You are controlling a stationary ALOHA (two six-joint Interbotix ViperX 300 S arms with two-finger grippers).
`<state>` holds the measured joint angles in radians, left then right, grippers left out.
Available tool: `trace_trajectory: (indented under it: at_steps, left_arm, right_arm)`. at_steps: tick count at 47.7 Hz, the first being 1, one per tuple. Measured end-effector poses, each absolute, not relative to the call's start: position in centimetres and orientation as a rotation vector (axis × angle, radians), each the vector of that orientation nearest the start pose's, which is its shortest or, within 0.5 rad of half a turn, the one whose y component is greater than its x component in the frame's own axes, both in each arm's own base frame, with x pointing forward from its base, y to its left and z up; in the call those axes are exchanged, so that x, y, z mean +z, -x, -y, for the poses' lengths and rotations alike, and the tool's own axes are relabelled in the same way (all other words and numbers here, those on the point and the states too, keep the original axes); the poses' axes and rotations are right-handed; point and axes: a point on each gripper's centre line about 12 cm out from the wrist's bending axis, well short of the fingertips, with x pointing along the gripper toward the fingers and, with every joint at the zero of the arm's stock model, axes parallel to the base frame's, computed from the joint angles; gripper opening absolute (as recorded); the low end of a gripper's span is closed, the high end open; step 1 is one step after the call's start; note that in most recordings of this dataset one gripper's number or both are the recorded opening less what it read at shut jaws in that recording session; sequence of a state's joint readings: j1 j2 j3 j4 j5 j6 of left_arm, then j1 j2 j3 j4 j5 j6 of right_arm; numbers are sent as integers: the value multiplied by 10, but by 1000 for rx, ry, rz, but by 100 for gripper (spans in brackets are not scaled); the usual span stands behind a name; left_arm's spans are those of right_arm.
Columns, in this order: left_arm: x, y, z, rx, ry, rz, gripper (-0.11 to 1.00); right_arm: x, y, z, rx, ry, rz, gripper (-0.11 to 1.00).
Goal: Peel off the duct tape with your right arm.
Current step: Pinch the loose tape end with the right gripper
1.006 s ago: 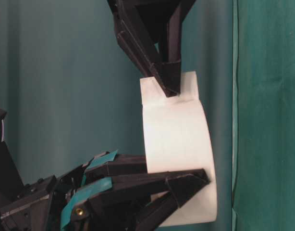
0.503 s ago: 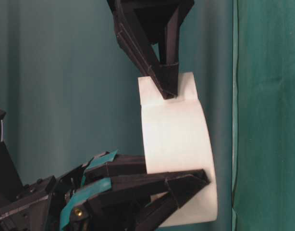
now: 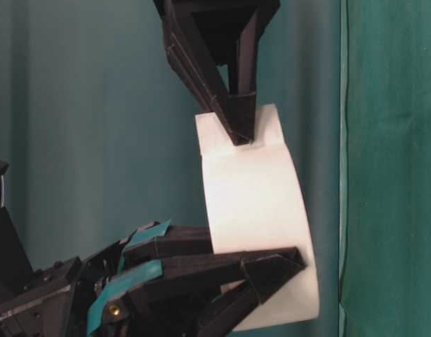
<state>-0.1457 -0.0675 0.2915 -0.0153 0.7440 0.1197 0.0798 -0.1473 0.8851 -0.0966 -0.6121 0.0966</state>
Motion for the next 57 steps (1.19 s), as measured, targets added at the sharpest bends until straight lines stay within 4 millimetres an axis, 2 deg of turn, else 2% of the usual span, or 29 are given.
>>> trace_trajectory:
  at_steps: [35,57]
  left_arm:
    - [266,-394,56,-189,-161,-965,21]
    - [250,-394,52,-183,-161,-1038,21]
  right_arm:
    - [213,-356,-43,155,-17,-131,-9]
    - [210,-362,-50,171,-17,-139,-9]
